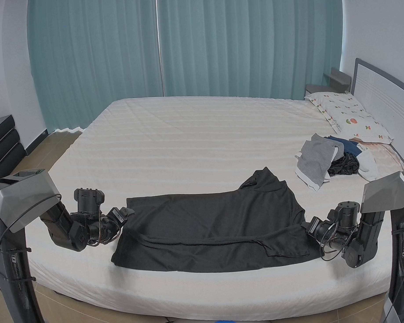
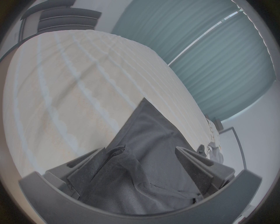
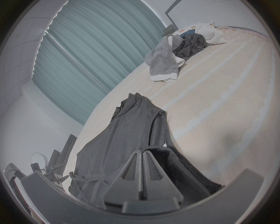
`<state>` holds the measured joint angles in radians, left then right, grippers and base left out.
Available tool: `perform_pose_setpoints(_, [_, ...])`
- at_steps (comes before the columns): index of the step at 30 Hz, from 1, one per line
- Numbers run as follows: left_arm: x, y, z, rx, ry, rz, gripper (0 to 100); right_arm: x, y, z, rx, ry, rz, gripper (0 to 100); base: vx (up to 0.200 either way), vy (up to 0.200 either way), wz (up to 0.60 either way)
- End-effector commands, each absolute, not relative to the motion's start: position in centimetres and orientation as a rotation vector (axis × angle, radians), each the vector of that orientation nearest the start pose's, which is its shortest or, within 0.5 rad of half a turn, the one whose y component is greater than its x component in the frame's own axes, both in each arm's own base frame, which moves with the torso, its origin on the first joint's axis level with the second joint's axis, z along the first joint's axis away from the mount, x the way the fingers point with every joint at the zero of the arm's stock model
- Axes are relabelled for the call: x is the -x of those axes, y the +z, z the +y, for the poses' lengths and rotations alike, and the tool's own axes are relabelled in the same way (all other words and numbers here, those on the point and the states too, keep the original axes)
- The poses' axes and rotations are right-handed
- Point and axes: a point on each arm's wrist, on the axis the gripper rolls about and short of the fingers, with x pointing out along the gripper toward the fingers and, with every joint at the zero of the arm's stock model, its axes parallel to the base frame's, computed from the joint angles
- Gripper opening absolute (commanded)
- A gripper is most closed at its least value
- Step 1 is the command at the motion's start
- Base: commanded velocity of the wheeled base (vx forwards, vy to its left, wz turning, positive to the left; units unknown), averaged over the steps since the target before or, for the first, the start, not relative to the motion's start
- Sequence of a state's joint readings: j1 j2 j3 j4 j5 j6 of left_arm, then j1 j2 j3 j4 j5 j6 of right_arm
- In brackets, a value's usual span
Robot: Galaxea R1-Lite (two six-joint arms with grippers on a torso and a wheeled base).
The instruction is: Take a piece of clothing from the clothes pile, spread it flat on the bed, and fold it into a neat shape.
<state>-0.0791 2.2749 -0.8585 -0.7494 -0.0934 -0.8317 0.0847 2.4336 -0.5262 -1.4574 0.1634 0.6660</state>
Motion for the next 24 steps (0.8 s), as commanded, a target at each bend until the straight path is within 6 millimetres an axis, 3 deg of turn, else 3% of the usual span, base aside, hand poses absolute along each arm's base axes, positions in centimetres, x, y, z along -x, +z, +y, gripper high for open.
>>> perform_pose_setpoints(1, [-37.8,-0.4,-3.4,0.764,0.043,0.726,100,-32.8,-3.9,3.5,-0.666,0.092,0.524,0,0.0,0.0,0.0])
perform_pose_setpoints(8, [-38.2,-1.6,-3.5,0.685,-0.046,0.688,100,-32.8,-3.9,3.5,-0.664,0.095,0.517,0,0.0,0.0,0.0])
perform_pose_setpoints(24, [-38.0,-2.8,-3.6,0.65,-0.044,0.673,100,-32.7,-3.9,3.4,-0.667,0.092,0.516,0,0.0,0.0,0.0])
